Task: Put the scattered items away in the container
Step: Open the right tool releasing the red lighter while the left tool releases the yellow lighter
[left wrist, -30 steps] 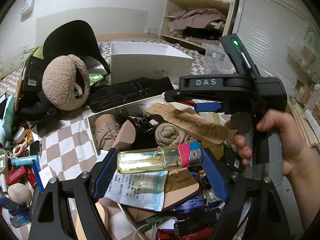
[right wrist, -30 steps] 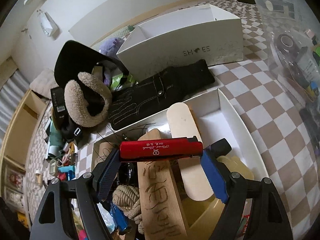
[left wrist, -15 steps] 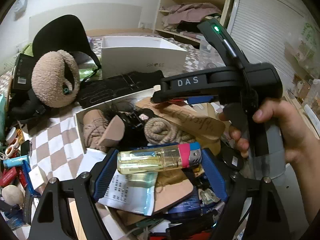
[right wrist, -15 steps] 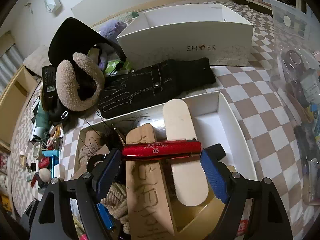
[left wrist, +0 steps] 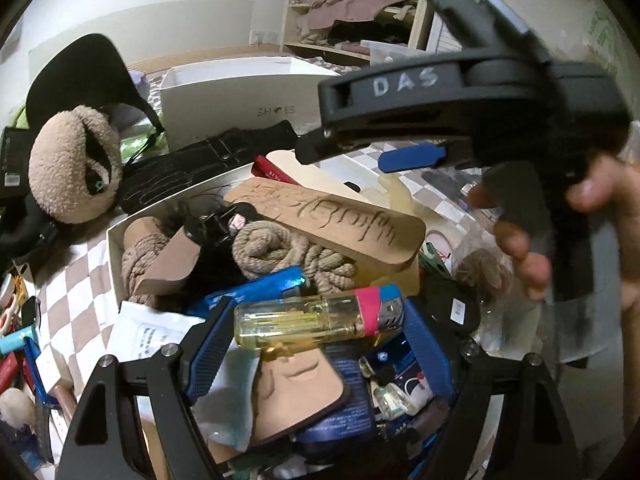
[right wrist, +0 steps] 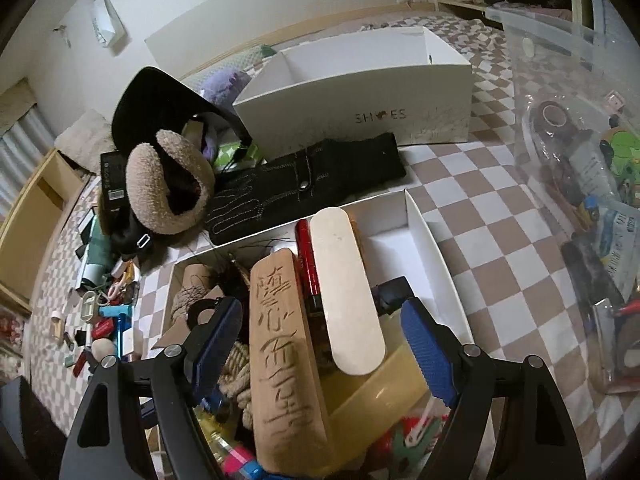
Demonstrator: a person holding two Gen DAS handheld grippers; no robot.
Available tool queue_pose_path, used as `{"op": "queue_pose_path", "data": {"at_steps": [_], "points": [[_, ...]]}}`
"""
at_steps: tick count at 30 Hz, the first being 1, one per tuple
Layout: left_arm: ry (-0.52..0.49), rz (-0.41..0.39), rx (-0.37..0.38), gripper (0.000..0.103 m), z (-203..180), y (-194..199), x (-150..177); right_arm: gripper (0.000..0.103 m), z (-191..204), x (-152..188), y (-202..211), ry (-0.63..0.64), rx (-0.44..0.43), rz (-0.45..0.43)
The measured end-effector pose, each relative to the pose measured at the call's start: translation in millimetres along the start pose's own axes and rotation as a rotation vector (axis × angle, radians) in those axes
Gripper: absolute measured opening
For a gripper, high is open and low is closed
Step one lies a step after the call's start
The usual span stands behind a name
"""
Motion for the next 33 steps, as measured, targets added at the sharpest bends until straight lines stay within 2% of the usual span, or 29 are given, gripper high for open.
{"op": "queue_pose_path", "data": {"at_steps": [8, 12, 15, 22, 25, 27, 28, 29, 33], "points": [[-0.037, 0.013, -0.013, 0.083, -7, -4, 1, 0.082, -1, 2, 14, -0.018, -0.038, -0.027], [-0.021, 0.021, -0.014, 0.084, -7, -5, 2, 0.082, -3, 5, 15, -0.022, -0.043, -0.028], [0.001, 0.031, -0.007, 0.094, -6, -6, 3, 0.082, -6, 7, 16, -0.037, -0.041, -0.028], [0.012, 0.013, -0.018, 0.102, -5, 0, 0, 0.082, -12, 12, 21, -0.069, -0.042, -0.043], [0.019, 0.009, -0.022, 0.103, -3, 3, -2, 0.082, -13, 13, 25, -0.077, -0.039, -0.055], [0.024, 0.008, -0.027, 0.103, -2, 6, -3, 0.086, -13, 13, 28, -0.08, -0.032, -0.063], [0.026, 0.006, -0.03, 0.103, -1, 8, -3, 0.097, -14, 14, 30, -0.079, -0.025, -0.067], [0.029, 0.004, -0.031, 0.103, 0, 10, -4, 0.103, -13, 14, 33, -0.075, -0.015, -0.072], [0.039, -0.006, -0.033, 0.103, 2, 18, -5, 0.103, -8, 13, 43, -0.045, -0.006, -0.068]]}}
Point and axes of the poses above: each gripper's, at about its wrist camera, not at the fingertips, and y roughly against the way its jaws point, z to its left, x to its underside, the point moved 4 cm from there along -y, roughly the way its jaws point, and after that the axes turned 1 degree about y, right-handed, at the moved point
